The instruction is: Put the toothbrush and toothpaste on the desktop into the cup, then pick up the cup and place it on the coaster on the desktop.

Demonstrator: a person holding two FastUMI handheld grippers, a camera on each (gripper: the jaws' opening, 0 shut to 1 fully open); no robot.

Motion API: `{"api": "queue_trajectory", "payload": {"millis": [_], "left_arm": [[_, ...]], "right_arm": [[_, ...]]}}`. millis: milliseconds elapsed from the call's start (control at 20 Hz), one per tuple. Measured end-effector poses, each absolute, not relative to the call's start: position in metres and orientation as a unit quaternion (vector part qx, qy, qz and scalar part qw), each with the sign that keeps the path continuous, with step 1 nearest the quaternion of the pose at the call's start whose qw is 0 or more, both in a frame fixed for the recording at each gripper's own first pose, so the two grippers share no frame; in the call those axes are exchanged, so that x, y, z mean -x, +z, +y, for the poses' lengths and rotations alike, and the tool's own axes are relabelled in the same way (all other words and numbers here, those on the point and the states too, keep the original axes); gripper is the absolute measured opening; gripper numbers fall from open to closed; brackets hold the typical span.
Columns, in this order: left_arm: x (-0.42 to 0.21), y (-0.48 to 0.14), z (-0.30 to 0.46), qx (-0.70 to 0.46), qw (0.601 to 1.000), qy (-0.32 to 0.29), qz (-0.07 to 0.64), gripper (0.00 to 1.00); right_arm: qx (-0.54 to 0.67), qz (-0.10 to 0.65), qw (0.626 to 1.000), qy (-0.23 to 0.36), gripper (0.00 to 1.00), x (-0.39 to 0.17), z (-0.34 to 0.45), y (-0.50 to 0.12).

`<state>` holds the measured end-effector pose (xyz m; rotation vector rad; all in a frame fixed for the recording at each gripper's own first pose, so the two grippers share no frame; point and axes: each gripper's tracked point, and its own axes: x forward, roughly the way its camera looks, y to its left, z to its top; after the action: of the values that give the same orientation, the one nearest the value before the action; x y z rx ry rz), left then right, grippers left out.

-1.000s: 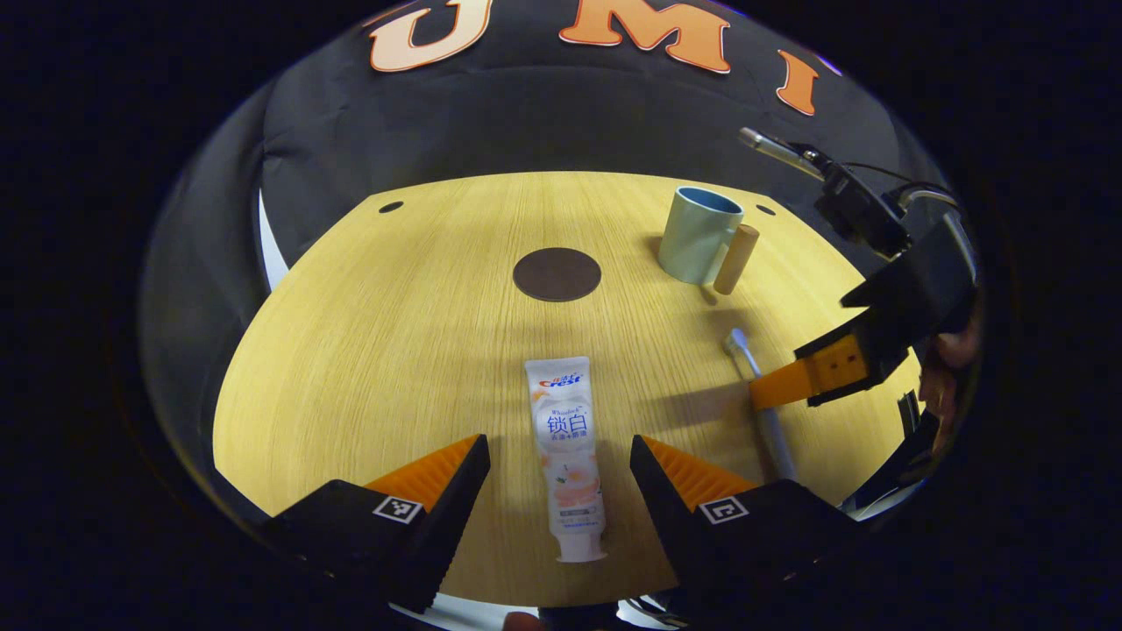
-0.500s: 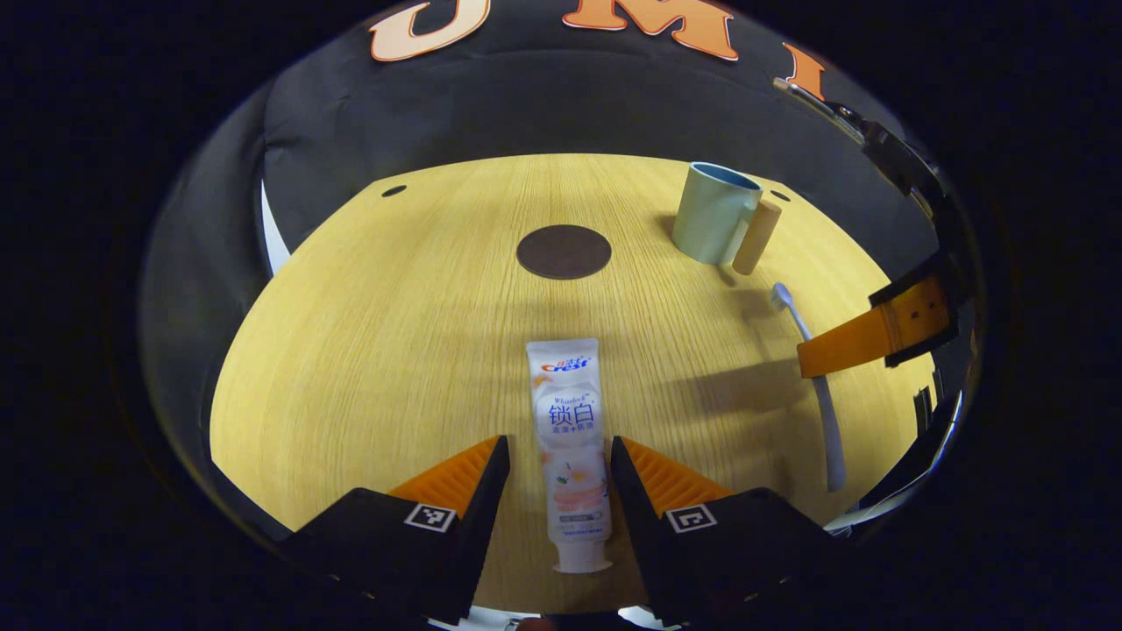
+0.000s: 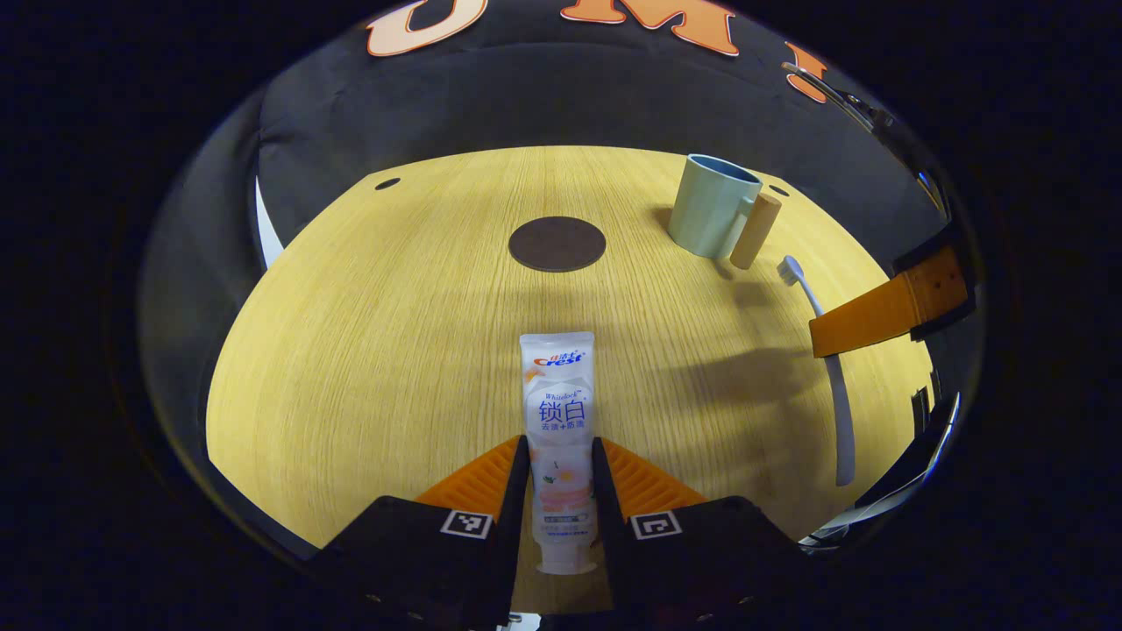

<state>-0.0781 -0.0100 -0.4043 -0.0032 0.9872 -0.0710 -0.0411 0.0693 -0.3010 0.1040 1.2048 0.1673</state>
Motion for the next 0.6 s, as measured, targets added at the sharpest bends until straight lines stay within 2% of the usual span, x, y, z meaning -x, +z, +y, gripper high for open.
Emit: {"api": "queue_trajectory", "payload": {"millis": [50, 300, 600], "left_arm": [[0.078, -0.403, -0.01, 0.006, 0.88, -0.035, 0.473, 0.4], [0.074, -0.374, -0.007, 0.03, 0.889, -0.031, 0.456, 0.39], [0.058, -0.336, 0.003, 0.044, 0.921, -0.025, 0.386, 0.39]], "right_arm": [[-0.049, 0.56, 0.823, 0.08, 0.03, 0.039, 0.069, -0.298], [-0.051, 0.54, 0.836, 0.089, 0.03, 0.036, 0.068, -0.283], [-0.063, 0.501, 0.858, 0.094, 0.03, 0.025, 0.066, -0.255]]}}
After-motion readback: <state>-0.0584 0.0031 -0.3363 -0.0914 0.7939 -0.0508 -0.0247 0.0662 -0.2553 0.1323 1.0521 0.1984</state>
